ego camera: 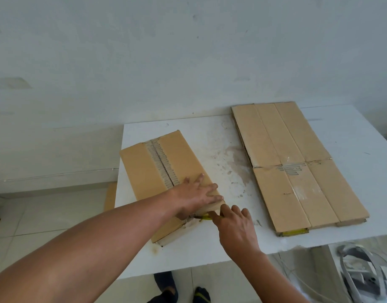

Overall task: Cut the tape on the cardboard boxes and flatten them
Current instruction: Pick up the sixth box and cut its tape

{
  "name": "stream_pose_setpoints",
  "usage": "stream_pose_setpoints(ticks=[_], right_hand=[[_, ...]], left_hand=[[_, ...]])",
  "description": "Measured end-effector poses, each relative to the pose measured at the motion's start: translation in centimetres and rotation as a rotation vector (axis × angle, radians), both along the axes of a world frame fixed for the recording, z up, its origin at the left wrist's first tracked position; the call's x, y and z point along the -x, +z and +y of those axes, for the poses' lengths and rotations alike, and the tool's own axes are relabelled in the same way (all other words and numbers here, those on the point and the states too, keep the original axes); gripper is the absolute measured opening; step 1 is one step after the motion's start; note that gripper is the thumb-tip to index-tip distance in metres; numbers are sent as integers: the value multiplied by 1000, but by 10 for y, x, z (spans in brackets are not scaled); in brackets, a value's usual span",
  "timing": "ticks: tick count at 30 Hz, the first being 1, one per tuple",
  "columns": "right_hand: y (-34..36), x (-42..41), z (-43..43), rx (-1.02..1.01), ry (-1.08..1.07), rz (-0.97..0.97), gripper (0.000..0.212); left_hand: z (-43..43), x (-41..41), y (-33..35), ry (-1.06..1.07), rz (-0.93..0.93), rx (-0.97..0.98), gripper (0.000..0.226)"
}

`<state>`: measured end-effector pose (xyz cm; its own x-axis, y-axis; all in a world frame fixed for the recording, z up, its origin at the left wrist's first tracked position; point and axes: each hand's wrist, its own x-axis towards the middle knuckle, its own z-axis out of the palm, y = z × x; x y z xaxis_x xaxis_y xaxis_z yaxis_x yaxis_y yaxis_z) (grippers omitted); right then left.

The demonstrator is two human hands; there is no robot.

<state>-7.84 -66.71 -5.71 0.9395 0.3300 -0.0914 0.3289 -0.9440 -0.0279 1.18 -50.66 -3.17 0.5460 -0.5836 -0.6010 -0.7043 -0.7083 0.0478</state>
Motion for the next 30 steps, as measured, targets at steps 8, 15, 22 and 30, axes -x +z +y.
stream_pose_setpoints(ticks=[8,15,22,30], right_hand=[[0,-4,-12,28,-67,64,53],[10,2,-14,-422,-410,466,15],[-2,-7,53,-825,-718,567,63],[-6,-95,49,-658,-687,512,71]], left_hand=[[6,-4,-2,46,41,77,115],[28,-17,4,278,177,237,103],[79,-29,-2,503,-28,320,85],[148,-45,-26,831,-197,193,88]])
